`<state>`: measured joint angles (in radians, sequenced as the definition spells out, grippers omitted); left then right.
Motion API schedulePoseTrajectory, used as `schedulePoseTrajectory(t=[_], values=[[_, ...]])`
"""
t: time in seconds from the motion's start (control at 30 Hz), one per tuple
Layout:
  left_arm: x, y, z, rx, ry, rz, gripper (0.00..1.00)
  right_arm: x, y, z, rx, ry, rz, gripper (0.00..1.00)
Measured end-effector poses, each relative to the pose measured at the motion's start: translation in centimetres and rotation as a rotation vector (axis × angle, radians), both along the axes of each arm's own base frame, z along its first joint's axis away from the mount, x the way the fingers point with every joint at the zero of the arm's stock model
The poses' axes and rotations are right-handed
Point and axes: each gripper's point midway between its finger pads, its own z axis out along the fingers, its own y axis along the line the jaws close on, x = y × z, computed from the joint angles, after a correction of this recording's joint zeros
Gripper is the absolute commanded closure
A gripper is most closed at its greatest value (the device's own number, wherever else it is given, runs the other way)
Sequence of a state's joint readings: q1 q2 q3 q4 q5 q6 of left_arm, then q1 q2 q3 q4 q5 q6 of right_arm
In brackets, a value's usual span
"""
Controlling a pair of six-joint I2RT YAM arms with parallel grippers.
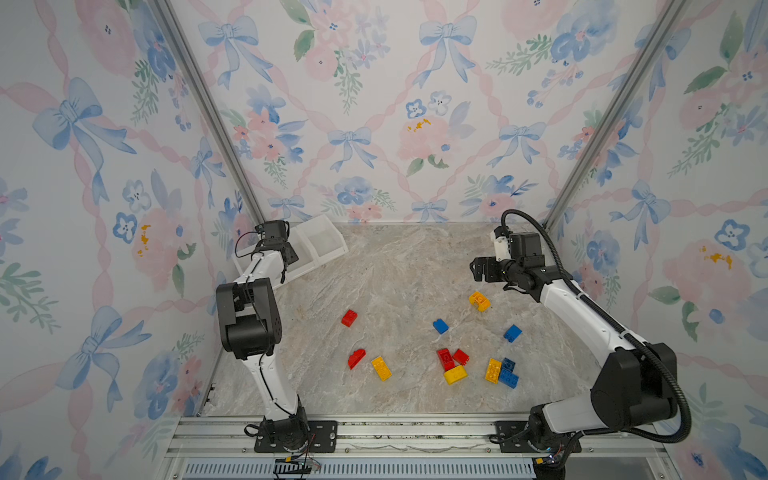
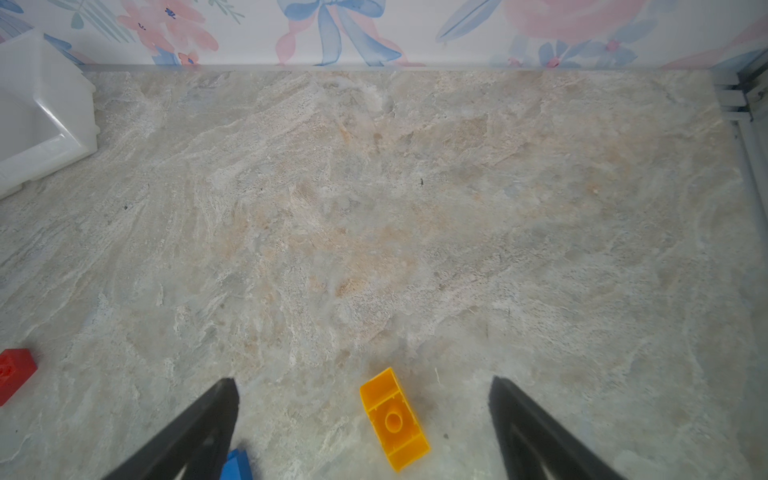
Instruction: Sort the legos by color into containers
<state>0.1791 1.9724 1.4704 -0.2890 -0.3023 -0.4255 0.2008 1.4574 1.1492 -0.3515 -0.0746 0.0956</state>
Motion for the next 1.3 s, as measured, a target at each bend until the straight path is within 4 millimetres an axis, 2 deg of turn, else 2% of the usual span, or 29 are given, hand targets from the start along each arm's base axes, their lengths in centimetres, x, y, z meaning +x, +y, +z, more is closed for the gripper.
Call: schedulePoseTrajectory(t=[0.17,0.37,0.53,0.73,0.9,1.3], values=[[0.6,0.8,-1.2,-0.003,0.019,0.011,0.43,-0.2,0.2,-0.1,0.000,0.008,0.000,0.03],[0.4,1.4,-2.9,-0.021,0.048,0.022,0.62,-0.3,0.3,-0.1,-0.003,0.013,-0.004,0.03],[0.6,1.0,-3.0,-0.038,0.043,0.009,0.80,-0.3,0.5,0.0,-0.004,0.010,-0.006,0.03],[0.5,0.2,-3.0,-0.035,0.045,-0.014,0.93,-0.3,1.0,0.3,-0.006,0.005,-0.003,0.03],[0.1,-3.3,-3.1,-0.036,0.059,-0.078,1.00,-0.4,1.6,0.2,-0.004,0.008,0.005,0.03],[-1.3,-17.0,-3.3,-0.043,0.077,-0.353,1.00,-0.5,1.9,0.1,-0.011,0.010,0.009,0.03]])
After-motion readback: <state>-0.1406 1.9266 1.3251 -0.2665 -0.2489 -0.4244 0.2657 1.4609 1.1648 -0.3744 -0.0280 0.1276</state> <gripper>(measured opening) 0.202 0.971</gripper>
